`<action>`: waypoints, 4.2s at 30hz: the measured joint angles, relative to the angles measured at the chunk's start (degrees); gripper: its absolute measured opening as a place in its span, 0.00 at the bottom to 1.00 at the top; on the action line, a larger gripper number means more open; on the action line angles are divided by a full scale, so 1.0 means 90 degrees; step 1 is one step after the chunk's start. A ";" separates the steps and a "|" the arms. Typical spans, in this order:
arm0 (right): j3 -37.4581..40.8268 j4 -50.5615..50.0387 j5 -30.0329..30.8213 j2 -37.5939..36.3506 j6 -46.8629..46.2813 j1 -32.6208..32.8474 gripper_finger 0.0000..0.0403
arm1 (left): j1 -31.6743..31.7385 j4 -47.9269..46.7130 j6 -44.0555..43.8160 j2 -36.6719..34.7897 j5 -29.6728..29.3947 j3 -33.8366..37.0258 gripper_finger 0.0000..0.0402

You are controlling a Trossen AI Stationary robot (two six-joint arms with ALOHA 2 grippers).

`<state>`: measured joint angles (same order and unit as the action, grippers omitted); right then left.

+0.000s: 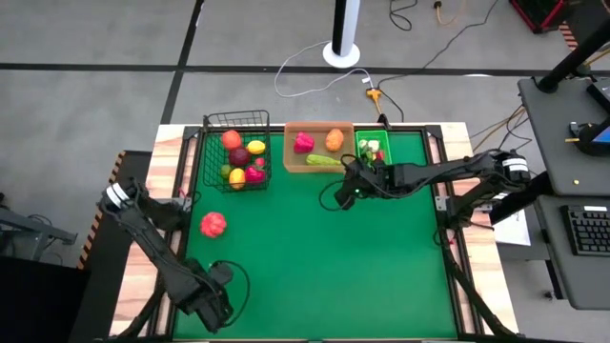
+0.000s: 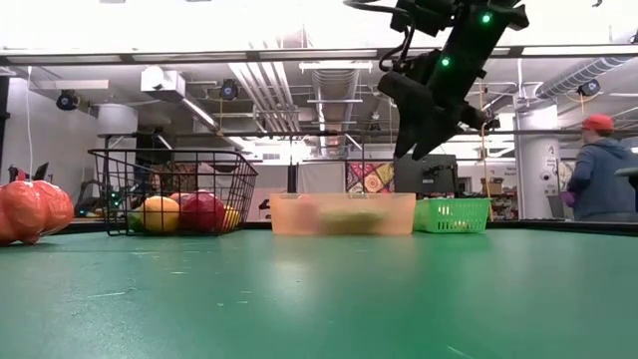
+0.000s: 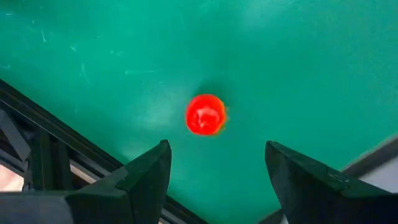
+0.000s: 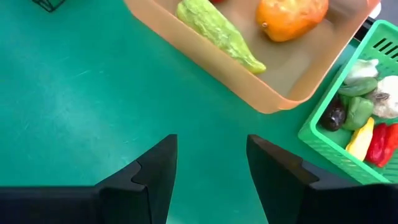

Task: Sort produce into baskets
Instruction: Put the red peach into the black wire basket

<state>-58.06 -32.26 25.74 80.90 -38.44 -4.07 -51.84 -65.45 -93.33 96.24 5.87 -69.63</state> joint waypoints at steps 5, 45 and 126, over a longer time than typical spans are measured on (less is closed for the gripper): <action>0.0000 -0.0001 0.0036 0.0000 -0.0040 0.0093 0.46 | 0.0056 -0.0003 0.0399 0.0455 0.0267 0.0000 0.60; 0.0026 -0.0013 0.0271 0.0021 -0.0068 0.0261 0.46 | 0.0149 0.0347 0.0910 0.1030 0.0248 0.0335 0.55; 0.0051 0.0570 -0.0720 0.0022 -0.0049 0.1412 0.46 | 0.9559 0.1460 1.0683 -0.2554 -0.1075 0.0422 0.12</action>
<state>-57.60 -27.13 19.26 81.10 -38.88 8.64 34.20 -52.31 2.82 73.26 -3.81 -65.82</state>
